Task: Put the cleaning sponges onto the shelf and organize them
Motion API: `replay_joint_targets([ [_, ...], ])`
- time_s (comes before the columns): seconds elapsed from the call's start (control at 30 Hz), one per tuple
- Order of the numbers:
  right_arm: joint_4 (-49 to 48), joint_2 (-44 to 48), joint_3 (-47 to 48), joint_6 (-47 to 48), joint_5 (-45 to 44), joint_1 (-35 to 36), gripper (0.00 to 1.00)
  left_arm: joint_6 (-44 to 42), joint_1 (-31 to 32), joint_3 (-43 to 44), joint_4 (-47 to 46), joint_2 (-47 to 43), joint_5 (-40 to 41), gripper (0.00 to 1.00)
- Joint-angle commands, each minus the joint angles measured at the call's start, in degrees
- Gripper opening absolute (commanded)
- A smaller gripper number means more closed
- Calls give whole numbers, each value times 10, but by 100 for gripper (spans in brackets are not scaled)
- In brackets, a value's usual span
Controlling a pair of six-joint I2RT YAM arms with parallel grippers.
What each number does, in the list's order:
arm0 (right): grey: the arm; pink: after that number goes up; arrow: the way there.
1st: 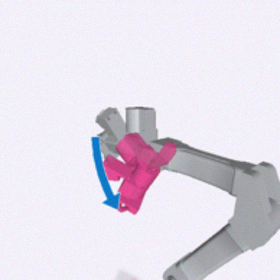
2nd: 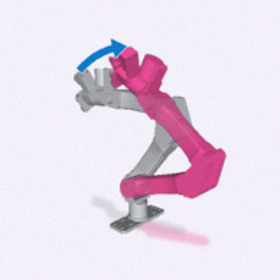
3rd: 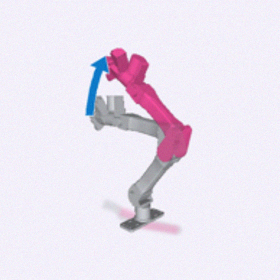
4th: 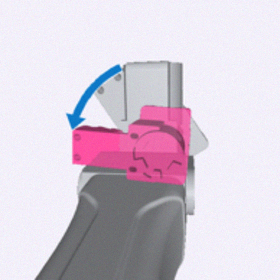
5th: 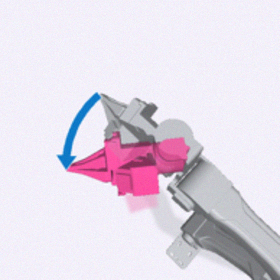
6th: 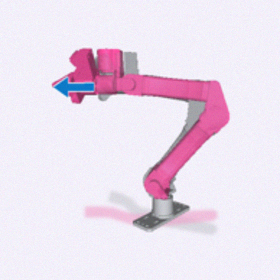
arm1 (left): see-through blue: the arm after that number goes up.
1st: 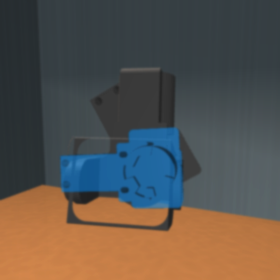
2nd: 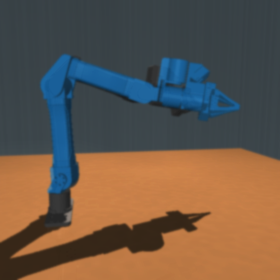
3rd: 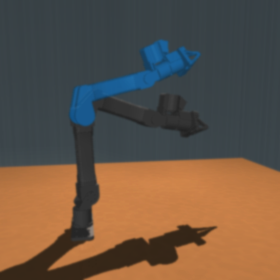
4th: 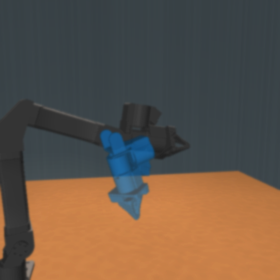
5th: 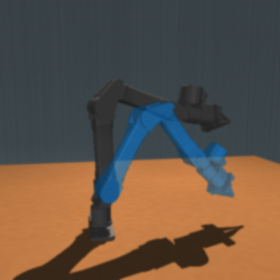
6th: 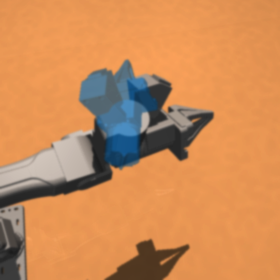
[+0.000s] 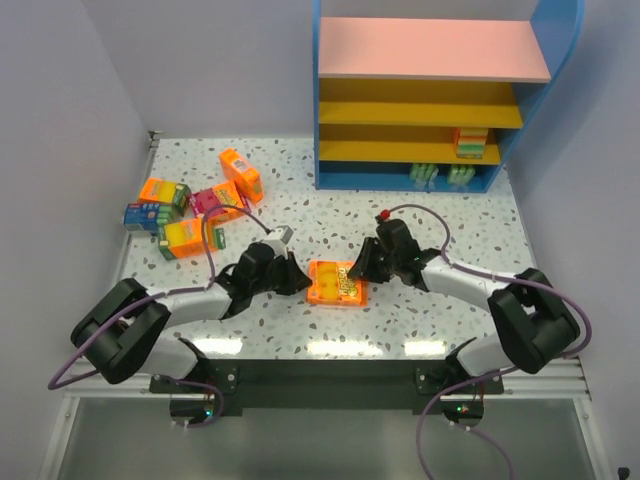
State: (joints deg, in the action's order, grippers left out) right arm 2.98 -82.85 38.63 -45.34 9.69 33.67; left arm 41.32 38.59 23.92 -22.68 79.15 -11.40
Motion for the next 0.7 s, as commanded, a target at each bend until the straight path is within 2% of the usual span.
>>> replay_joint_targets([
  [0.0,26,29,19,17,14,17,0,-6,33,28,95,-29,-4,11],
  [0.27,81,105,6,32,12,-37,0,-37,13,97,252,-114,137,12],
  [0.47,93,161,-6,37,40,-91,0,-59,-28,114,289,-168,158,12],
  [0.6,91,156,-1,70,60,-92,0,-66,-44,104,283,-172,145,12],
  [0.63,86,152,0,75,63,-92,14,-71,-44,100,274,-168,131,12],
  [0.67,84,142,-2,78,66,-92,22,-74,-45,91,259,-163,122,12],
])
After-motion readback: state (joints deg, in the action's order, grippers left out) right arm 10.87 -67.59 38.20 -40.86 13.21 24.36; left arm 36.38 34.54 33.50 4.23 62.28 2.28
